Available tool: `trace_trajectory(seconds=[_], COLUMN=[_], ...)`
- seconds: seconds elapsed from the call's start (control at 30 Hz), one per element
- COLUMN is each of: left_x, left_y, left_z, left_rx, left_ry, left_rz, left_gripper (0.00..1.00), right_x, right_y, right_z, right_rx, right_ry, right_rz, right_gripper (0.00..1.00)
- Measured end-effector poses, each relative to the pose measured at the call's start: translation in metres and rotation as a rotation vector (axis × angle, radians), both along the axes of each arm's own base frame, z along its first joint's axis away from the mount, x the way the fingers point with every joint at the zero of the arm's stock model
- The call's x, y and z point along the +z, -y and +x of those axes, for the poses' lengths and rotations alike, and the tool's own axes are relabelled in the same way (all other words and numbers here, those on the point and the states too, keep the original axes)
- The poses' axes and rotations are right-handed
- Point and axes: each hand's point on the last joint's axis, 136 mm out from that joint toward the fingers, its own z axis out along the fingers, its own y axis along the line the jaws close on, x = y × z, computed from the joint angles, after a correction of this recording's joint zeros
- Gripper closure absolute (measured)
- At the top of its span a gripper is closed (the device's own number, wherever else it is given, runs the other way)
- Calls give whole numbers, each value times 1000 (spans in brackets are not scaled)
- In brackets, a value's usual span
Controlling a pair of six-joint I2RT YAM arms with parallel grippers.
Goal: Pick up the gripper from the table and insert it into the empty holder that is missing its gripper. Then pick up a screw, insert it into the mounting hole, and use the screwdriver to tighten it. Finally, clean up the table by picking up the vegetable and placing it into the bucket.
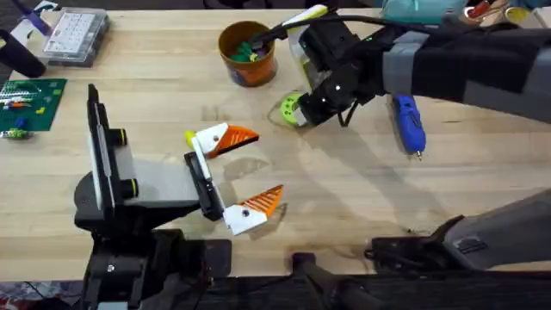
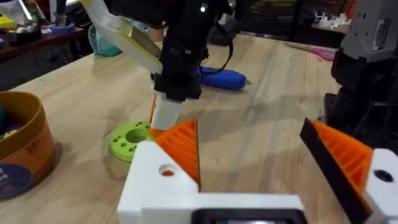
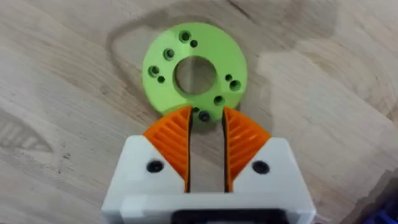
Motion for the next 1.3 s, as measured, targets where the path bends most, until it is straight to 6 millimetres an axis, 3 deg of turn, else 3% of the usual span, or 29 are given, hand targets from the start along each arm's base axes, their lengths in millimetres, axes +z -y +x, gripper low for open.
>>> trace_trajectory(seconds=[0.57,0.8,0.97,1.3], left_x=[0,0,0,0], left_y=[0,0,0,0], left_z=[0,0,0,0], left_rx=[0,0,0,0], left_ry=[0,0,0,0], left_rz=[0,0,0,0], left_gripper=[14,14,14,15], right_x=[1,1,1,0], right_y=[-2,-2,-1,0], right_z=[3,2,2,0], right_rx=[1,1,4,4], right_ry=[13,9,8,2], right_rz=[9,6,4,0], right_gripper=[790,876,991,994])
